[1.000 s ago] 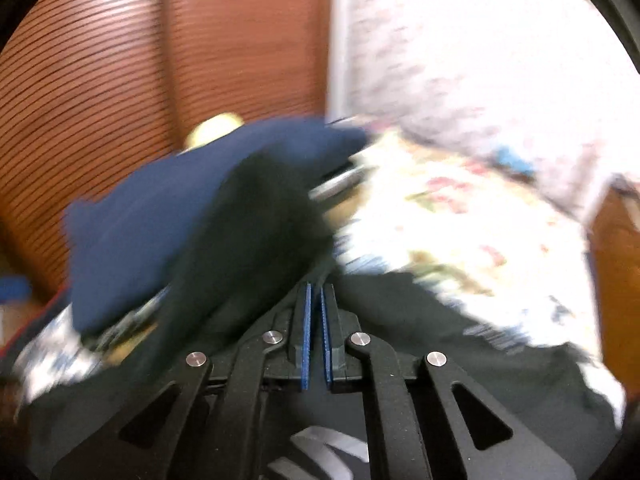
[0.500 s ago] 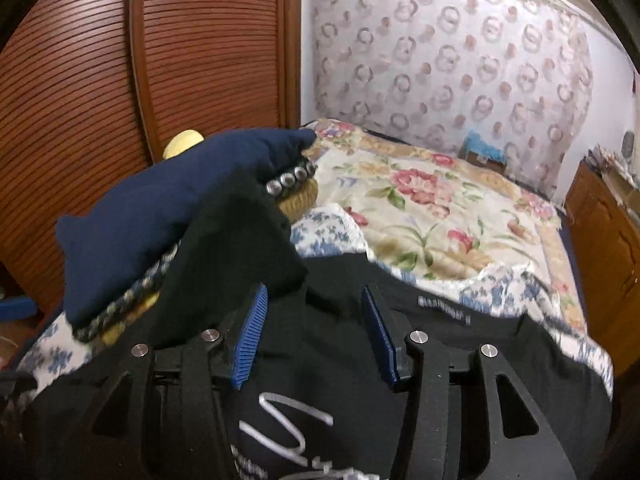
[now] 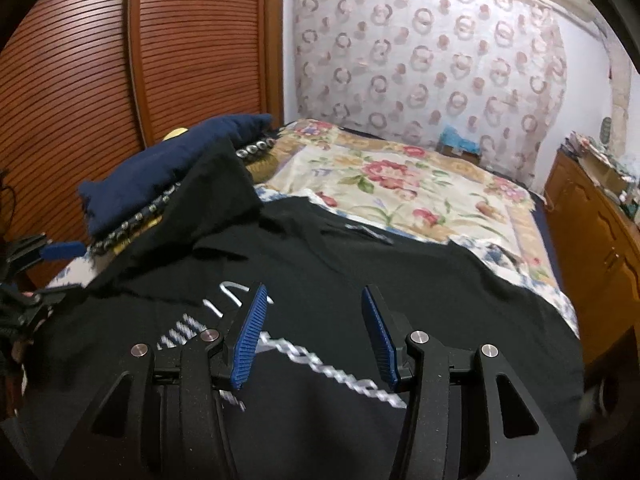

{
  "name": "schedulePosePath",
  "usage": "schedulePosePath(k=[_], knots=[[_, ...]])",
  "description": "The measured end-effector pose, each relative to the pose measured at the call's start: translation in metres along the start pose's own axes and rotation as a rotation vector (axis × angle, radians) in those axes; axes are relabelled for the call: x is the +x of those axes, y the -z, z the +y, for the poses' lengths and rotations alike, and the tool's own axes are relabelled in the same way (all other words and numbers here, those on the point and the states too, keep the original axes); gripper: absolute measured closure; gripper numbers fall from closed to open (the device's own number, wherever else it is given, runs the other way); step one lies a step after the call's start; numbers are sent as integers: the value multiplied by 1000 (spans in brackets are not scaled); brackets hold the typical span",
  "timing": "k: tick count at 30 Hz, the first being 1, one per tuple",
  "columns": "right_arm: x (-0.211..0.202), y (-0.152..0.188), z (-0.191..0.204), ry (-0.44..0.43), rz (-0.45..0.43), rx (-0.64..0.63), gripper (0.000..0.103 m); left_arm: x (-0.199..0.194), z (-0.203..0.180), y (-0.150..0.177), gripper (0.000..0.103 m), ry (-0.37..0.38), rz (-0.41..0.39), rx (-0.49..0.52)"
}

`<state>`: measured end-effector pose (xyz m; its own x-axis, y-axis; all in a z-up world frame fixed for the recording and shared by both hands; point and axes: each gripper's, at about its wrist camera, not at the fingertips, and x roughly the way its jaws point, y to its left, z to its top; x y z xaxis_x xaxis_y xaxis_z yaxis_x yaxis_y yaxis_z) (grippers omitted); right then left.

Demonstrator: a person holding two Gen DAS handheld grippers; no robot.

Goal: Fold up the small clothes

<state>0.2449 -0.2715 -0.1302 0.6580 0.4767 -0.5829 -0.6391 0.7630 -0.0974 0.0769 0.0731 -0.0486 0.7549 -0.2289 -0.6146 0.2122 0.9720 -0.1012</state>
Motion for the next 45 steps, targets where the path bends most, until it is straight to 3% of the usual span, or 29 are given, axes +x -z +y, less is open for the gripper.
schedulePosePath(k=[5,14,26,35,40,45], knots=[[-25,22,-19,19,-8,25,35,13,-10,0,34,2,42,4],[-61,75,-70,159,22,64,35,36,-22,5,34,18,121,19],[-93,138,-172,316,96,234,35,58,-30,0,34,17,192,45],[-101,167,-222,298,147,368,38,70,-29,-3,34,5,214,33],[-98,175,-225,261,173,403,41,71,-30,-4,34,-15,221,44],[-99,179,-221,225,177,396,49,74,-35,-3,22,-8,232,65]])
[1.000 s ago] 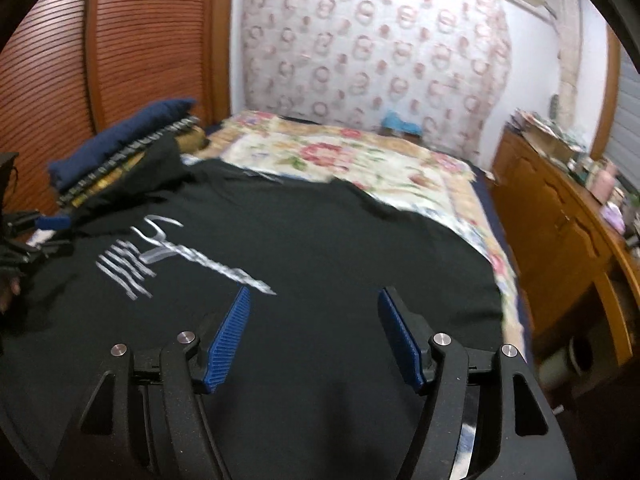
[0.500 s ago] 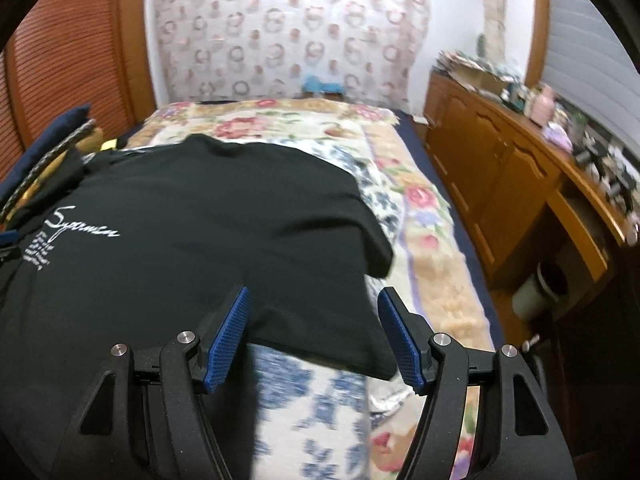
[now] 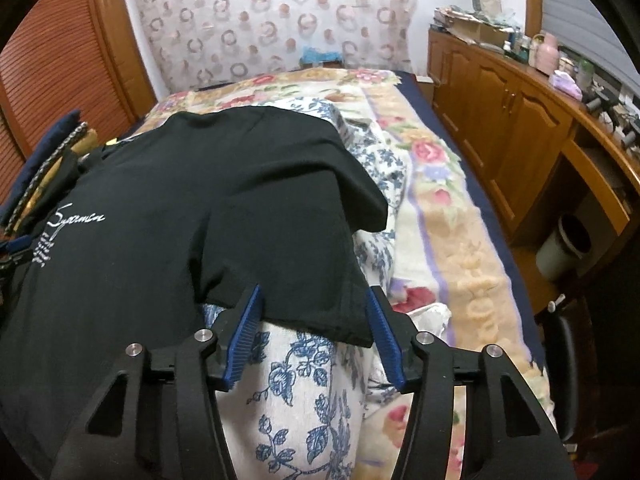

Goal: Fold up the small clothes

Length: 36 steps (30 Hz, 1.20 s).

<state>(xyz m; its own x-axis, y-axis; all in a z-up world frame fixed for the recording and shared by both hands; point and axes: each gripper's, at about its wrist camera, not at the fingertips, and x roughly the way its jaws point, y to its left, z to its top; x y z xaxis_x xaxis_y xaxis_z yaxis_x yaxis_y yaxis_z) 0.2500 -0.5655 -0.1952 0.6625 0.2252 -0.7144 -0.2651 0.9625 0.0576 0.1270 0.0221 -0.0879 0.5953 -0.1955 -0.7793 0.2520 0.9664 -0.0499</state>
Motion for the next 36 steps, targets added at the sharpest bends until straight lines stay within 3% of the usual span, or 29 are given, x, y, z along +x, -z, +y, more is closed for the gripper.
schedulePosePath(k=[2,6,10,14,21,27,31,36], knots=[[0,2,1,-17,1,2,54,3,-5,0,15,-6,14,28],[-2,5,3,-34,-4,-4,64,3,-7,-1,12,-10,20,35],[-7,4,8,15,-14,-51,83,3,-7,0,8,-11,23,40],[-7,2,13,62,-20,-101,95,3,-7,0,4,-17,29,40],[-17,-13,27,47,-102,-126,97,3,-7,1,0,-17,37,36],[-29,-30,64,-44,-175,-184,97,4,-7,0,0,-18,37,37],[-22,-24,93,-113,-153,-231,97,4,-7,0,0,-15,37,36],[-2,-6,111,-141,-70,-264,97,0,-8,0,0,-12,16,36]])
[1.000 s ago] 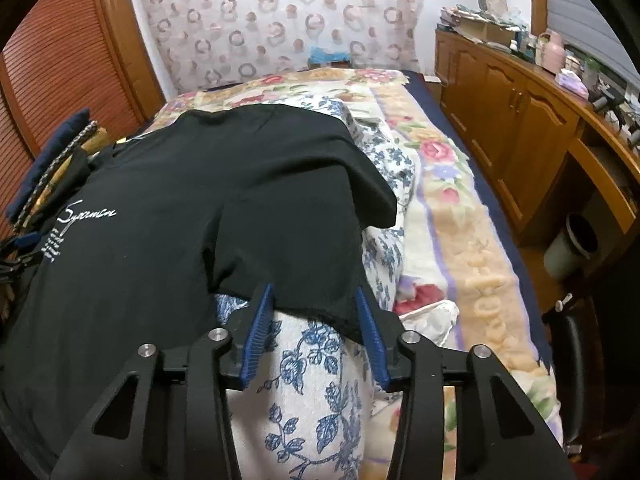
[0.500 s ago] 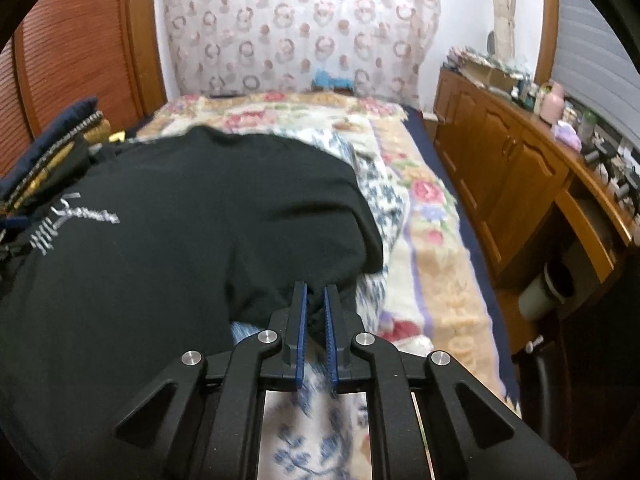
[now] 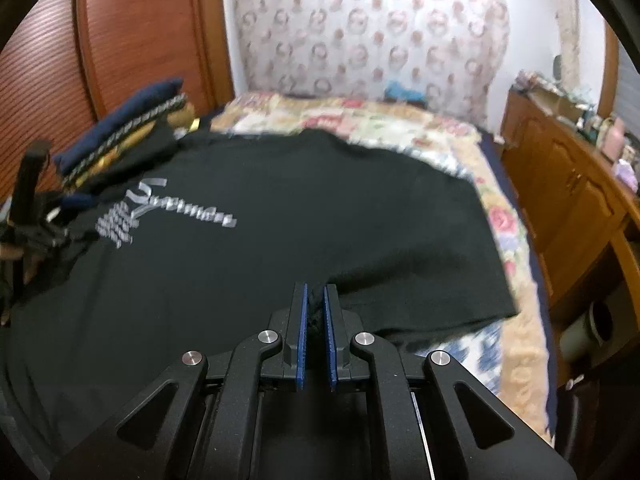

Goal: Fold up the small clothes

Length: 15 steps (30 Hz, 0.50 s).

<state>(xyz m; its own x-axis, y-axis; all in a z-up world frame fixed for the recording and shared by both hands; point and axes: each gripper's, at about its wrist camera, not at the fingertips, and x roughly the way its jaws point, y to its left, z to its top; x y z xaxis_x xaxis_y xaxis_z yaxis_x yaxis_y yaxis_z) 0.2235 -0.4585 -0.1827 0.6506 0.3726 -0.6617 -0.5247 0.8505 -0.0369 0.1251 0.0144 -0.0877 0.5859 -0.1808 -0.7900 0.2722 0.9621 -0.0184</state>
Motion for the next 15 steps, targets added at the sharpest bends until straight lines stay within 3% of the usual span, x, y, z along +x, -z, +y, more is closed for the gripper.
schedulePosePath(k=[6,9,13,15], knots=[[1,7,-2,19,26,8,96,-25,2,-6,0,-3,-126,-62],[-12,6,-4,37,6,17,86,-39,0,-10,0,16,-174,-74],[-37,2,-10,63,-59,36,58,-57,-9,-11,0,0,-228,-45],[-44,-1,-17,80,-82,51,53,-63,-15,-12,0,2,-248,-32]])
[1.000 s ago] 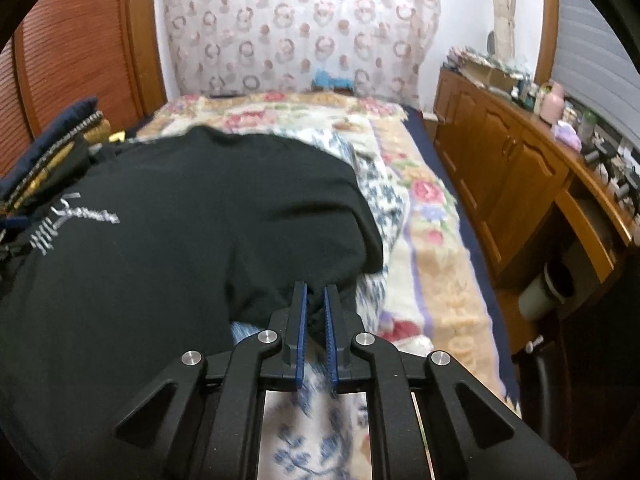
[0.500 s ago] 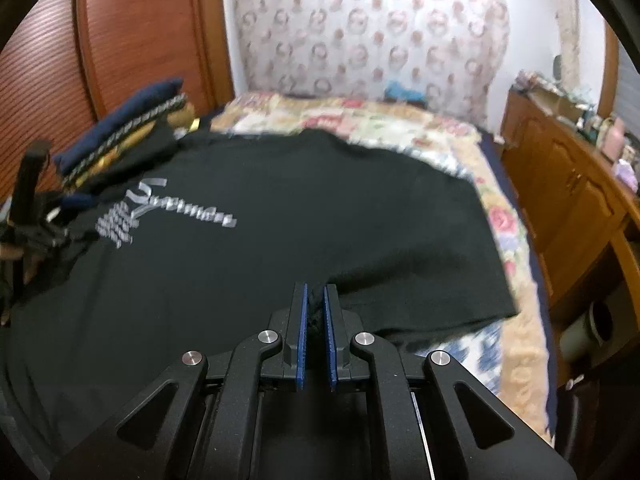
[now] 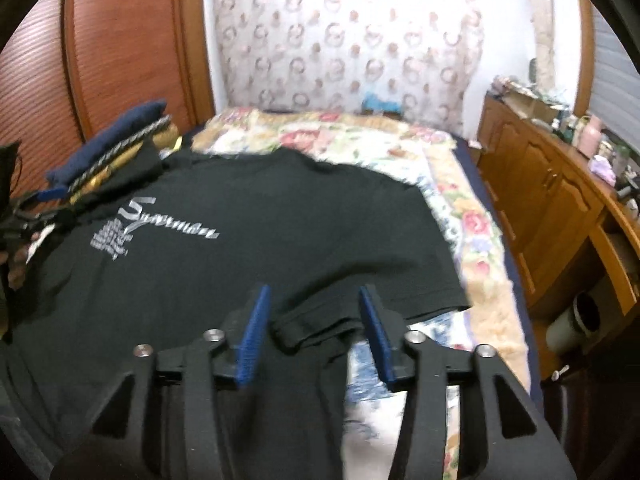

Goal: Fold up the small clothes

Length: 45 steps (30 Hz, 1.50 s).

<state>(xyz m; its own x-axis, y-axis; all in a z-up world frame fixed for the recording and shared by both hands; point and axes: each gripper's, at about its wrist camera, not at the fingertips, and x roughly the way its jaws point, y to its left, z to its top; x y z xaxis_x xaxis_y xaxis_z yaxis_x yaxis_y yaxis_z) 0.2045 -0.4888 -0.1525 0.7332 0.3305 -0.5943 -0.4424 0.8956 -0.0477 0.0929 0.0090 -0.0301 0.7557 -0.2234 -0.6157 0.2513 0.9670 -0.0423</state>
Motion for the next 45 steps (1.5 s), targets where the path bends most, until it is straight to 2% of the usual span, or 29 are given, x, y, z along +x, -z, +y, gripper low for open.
schedulePosePath(k=[4,8,15,17,19,21,24,25,29,35,40,45], knots=[[9,-5,-20,76,20,21,53,-6,-10,-3,0,14,-19,15],[35,-1,-46,121,88,68,53,-10,-18,-4,0,29,-27,21],[67,6,-77,122,177,152,53,-8,-28,0,0,37,-14,27],[68,7,-83,97,174,165,54,-8,-29,0,0,39,-10,25],[67,7,-85,78,166,167,61,-7,-29,1,0,39,-7,22],[65,6,-83,97,158,141,65,-7,-30,1,0,40,-8,22],[65,5,-81,121,151,104,85,-7,-30,2,0,40,-7,21],[66,4,-80,117,153,95,92,-7,-30,2,0,40,-7,21],[68,2,-75,127,160,51,101,-7,-30,3,0,34,-6,19],[57,-21,-51,89,87,0,101,-7,-27,7,0,31,-6,3],[50,-55,-8,16,21,-76,101,-6,-24,10,0,28,-6,-16],[53,-83,42,-75,-2,-143,101,-6,-20,11,0,27,-6,-28]])
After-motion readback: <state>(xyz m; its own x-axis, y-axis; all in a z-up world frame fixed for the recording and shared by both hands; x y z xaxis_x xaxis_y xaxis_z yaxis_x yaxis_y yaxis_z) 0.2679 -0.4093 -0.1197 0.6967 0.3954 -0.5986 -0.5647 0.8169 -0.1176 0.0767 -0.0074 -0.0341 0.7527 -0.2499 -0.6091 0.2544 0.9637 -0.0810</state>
